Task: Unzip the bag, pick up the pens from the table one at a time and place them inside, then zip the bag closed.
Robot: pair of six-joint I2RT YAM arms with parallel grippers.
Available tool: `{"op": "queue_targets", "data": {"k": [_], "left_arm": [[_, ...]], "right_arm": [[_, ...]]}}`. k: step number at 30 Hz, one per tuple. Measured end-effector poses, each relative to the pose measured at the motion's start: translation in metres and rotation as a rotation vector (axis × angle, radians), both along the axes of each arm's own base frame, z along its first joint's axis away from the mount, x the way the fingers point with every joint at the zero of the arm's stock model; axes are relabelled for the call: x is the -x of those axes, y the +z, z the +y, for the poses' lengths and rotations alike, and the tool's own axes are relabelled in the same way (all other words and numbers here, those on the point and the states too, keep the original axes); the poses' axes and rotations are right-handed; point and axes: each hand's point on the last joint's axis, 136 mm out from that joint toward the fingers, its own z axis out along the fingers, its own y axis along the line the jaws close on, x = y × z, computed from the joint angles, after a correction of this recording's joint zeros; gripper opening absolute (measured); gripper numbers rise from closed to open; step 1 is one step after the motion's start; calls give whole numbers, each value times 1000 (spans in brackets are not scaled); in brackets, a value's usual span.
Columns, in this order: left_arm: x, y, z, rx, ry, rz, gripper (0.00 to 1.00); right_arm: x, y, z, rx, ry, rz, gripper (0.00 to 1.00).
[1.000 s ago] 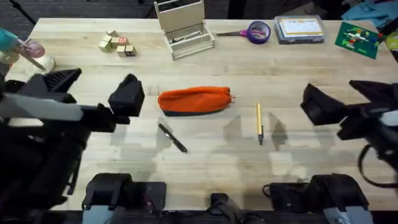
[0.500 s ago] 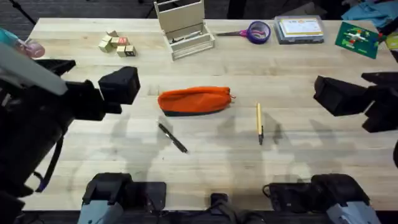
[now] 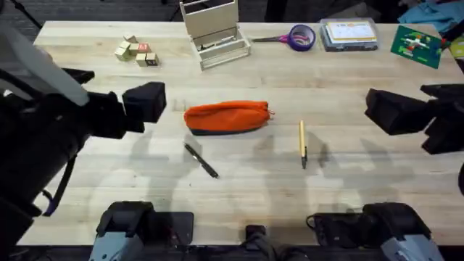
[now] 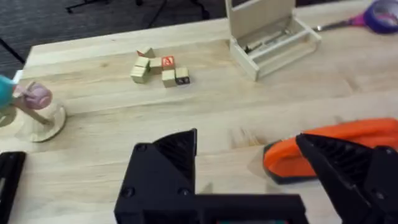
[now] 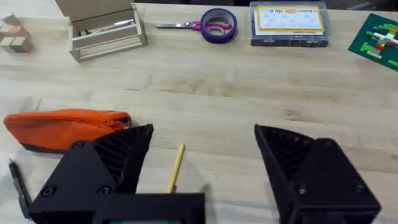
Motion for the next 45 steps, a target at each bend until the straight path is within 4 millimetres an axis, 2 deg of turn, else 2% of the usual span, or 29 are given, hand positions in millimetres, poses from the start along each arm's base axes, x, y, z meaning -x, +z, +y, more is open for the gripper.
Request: {"op": "queue_targets", "data": {"k": [11, 16, 30, 45], "left_arm": [[3, -36, -37, -100, -313, 157, 991], [5, -42, -49, -149, -431, 167, 991], [10, -55, -55, -284, -581, 194, 992], [-17, -91, -55, -441, -758, 296, 993]], "right_arm": [[-1, 2, 0, -1, 2, -8, 998], [-1, 2, 0, -1, 2, -11, 998], [-1, 2, 0, -1, 2, -11, 997], [-1, 2, 0, -1, 2, -11, 997]]}}
